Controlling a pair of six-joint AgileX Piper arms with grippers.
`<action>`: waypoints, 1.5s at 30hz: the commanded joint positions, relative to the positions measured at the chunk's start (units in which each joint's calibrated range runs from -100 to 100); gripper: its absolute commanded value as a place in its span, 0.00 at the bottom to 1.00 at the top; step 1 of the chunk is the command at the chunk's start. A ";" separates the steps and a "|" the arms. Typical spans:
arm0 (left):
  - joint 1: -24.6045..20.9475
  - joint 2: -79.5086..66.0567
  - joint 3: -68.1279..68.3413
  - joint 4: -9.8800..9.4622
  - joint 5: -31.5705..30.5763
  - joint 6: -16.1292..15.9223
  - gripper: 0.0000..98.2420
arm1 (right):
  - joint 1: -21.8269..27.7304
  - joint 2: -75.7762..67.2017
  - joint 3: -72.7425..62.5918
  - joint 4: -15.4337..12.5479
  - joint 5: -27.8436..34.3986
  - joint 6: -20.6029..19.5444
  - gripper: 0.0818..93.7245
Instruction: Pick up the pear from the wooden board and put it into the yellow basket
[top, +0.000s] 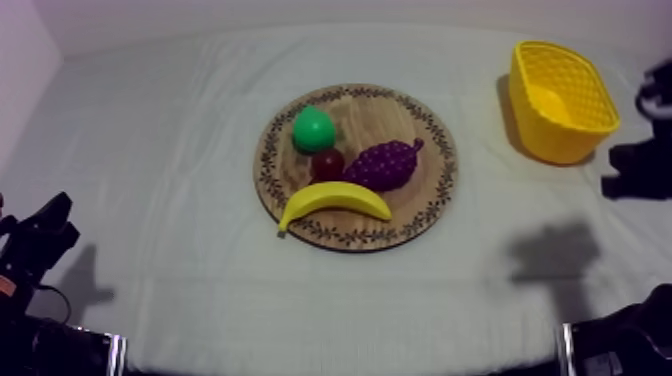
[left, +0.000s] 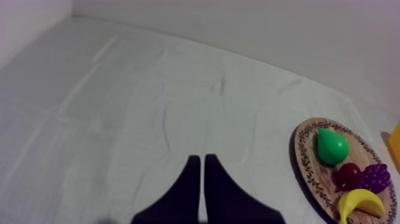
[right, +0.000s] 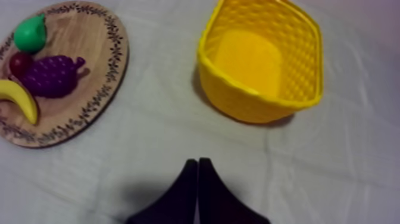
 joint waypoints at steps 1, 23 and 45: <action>0.00 0.02 -0.02 0.01 0.00 0.00 0.00 | -7.89 16.24 -16.40 0.00 9.63 -8.18 0.00; 0.00 0.02 -0.02 0.01 0.00 0.01 0.00 | -16.61 69.76 -76.83 -14.43 20.88 -12.17 0.02; 0.00 0.02 -0.02 0.01 0.00 0.00 0.00 | -12.60 89.84 -95.43 -20.00 21.04 -7.31 0.64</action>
